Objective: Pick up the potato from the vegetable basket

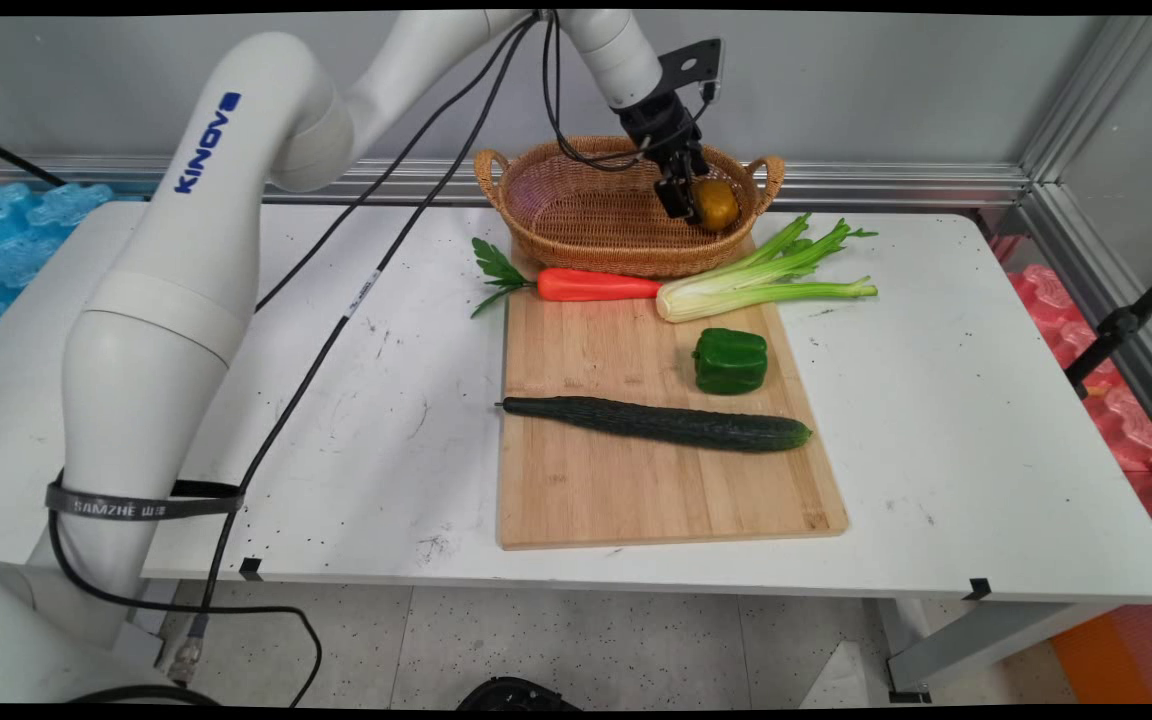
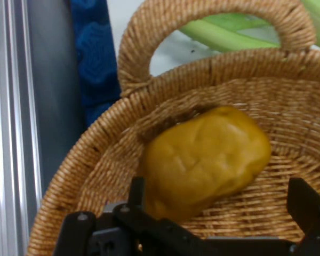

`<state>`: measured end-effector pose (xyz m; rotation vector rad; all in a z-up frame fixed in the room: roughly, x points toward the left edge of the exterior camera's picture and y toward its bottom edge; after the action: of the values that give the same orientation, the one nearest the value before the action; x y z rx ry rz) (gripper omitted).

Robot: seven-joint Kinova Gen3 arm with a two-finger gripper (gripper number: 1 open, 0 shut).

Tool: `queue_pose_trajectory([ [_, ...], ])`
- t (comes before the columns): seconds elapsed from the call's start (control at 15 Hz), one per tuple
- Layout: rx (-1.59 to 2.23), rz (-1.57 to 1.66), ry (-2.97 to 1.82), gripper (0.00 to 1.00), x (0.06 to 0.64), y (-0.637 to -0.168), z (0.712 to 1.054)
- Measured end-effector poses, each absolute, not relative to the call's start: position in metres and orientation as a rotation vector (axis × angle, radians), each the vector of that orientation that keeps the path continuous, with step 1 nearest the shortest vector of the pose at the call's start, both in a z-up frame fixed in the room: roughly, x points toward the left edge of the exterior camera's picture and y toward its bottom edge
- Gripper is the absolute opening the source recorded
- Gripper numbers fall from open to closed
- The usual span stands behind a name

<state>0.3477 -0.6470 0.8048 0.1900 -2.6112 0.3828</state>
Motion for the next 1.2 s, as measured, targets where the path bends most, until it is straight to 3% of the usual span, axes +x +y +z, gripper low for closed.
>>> queue_pose_trajectory([
  [0.67,0.179,0.369,-2.601,1.0,0.35,-0.659,0.783],
  [0.73,0.177,0.365,-2.6,0.0,0.35,-0.659,0.781],
  [1.2,0.171,0.342,-2.596,0.0,0.354,-0.657,0.777],
])
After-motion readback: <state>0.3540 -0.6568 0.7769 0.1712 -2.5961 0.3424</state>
